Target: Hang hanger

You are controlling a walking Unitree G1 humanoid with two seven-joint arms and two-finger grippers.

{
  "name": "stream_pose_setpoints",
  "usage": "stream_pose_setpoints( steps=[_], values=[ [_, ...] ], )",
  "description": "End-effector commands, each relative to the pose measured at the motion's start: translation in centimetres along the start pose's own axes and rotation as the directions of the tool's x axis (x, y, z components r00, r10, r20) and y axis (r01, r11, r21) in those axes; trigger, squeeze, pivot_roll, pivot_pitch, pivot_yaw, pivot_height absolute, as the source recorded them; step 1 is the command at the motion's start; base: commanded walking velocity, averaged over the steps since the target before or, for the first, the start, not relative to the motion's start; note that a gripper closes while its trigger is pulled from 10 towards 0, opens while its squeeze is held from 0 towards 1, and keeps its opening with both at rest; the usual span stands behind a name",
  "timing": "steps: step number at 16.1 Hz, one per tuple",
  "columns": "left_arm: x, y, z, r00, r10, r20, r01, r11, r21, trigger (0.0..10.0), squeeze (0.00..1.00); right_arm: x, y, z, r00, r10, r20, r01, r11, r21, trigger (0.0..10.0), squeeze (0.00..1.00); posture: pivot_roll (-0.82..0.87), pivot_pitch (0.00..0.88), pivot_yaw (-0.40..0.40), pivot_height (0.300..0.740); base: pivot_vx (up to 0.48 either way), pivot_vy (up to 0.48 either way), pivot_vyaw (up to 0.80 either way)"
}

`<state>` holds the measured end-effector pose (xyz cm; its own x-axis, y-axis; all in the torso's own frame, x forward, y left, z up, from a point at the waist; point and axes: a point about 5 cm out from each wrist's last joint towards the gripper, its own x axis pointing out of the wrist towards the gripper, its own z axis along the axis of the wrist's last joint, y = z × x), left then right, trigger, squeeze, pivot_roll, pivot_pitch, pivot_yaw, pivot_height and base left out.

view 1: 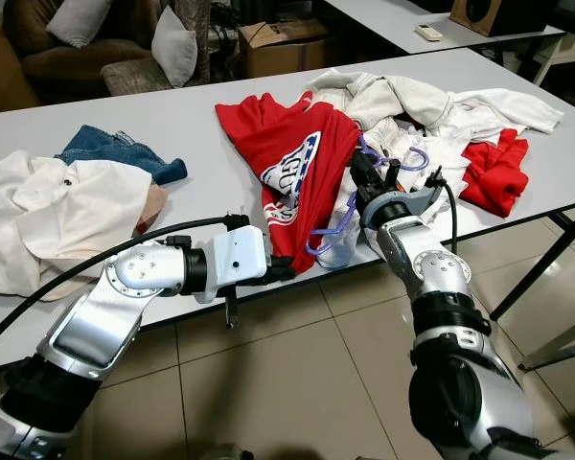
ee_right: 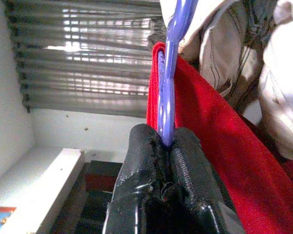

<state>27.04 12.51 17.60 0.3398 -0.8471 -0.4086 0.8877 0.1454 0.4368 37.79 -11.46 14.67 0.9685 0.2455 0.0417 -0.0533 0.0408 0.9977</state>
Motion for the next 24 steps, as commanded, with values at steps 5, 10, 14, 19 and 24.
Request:
stream_pose_setpoints(
  steps=[5,10,14,19,24],
  values=[
    [0.5,-1.3,3.2,0.970,-0.055,0.236,0.082,0.990,-0.110,0.0,0.00,1.1,1.5,1.2,0.996,0.023,0.082,-0.008,0.984,-0.179,10.0,0.00,-0.10,0.000,-0.027,0.740,0.000,0.000,0.00],
    [0.4,2.8,5.1,0.947,0.166,0.276,-0.159,0.986,-0.047,0.0,0.00,1.0,1.0,-2.5,0.988,-0.006,-0.157,-0.057,0.917,-0.395,10.0,0.00,-0.08,0.000,-0.047,0.740,0.000,0.000,0.00],
    [-0.4,5.5,5.8,0.891,0.351,0.288,-0.358,0.933,-0.032,0.8,0.00,-1.5,0.5,-0.9,0.984,0.025,-0.174,-0.074,0.956,-0.284,10.0,0.00,-0.09,0.000,-0.044,0.740,0.000,0.000,0.00],
    [1.0,4.4,3.9,0.941,0.269,0.204,-0.261,0.963,-0.062,10.0,1.00,-3.7,1.1,0.5,0.990,0.055,-0.130,-0.086,0.966,-0.243,10.0,0.00,-0.11,0.000,0.002,0.740,0.000,0.000,0.00],
    [1.0,1.1,1.2,0.995,0.026,0.097,-0.014,0.993,-0.118,10.0,1.00,-4.7,1.0,1.4,0.996,0.020,-0.089,-0.042,0.967,-0.251,10.0,0.00,-0.10,0.000,-0.004,0.740,0.000,0.000,0.00]
  ],
)
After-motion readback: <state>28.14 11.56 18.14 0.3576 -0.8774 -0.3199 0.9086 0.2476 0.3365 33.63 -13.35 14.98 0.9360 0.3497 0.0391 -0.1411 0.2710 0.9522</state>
